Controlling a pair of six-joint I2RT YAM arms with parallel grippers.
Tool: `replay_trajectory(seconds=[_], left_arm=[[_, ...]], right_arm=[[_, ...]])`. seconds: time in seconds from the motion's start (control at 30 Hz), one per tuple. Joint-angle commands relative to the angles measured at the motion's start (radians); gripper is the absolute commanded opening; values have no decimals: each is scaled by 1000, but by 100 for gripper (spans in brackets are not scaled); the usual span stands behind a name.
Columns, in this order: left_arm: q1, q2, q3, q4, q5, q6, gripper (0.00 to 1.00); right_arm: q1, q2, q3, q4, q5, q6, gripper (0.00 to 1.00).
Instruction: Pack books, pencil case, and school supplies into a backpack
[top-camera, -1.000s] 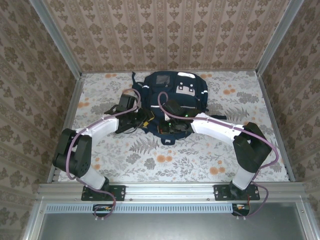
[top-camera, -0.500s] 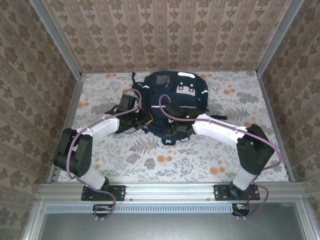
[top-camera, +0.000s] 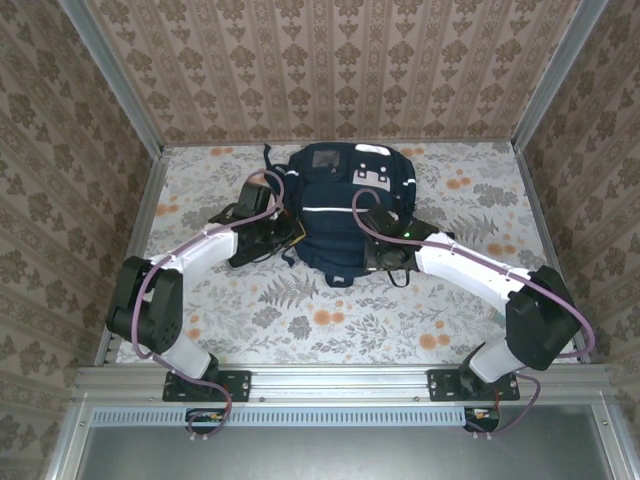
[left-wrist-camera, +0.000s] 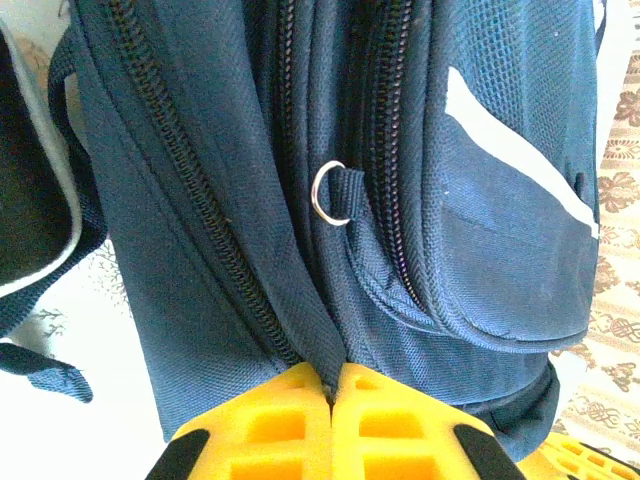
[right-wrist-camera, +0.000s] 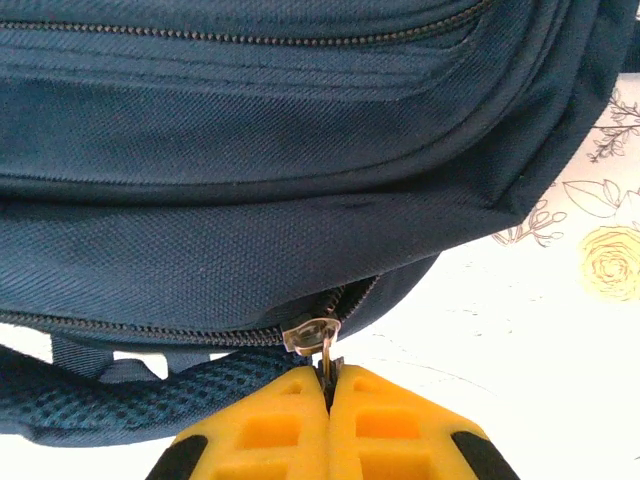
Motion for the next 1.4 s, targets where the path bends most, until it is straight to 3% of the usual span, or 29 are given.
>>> replay_trajectory(seconds=[0.0, 0.07, 0.2, 0.33, 0.47, 0.77, 1.27, 1.37], left_arm=[[33, -21, 54, -46, -105, 74, 0], [38, -38, 55, -73, -125, 86, 4], [43, -90, 37, -133, -154, 95, 34], [33, -156, 4, -144, -111, 65, 46], [-31, -213, -43, -113, -75, -24, 60], [-158, -194, -104, 13, -97, -235, 65], [-207, -65, -100, 83, -158, -332, 65], [-207, -55, -101, 84, -182, -334, 58]], right_arm=[[-11, -38, -14, 38, -87, -58, 0], [-3, -31, -10, 83, -170, -77, 0], [23, -11, 14, 159, -273, -112, 0], [34, 11, 32, 212, -365, -125, 0], [34, 25, 40, 239, -393, -127, 0], [34, 20, 13, 254, -393, -125, 0], [33, -2, -20, 257, -384, -120, 0], [34, 1, -21, 255, -382, -121, 0]])
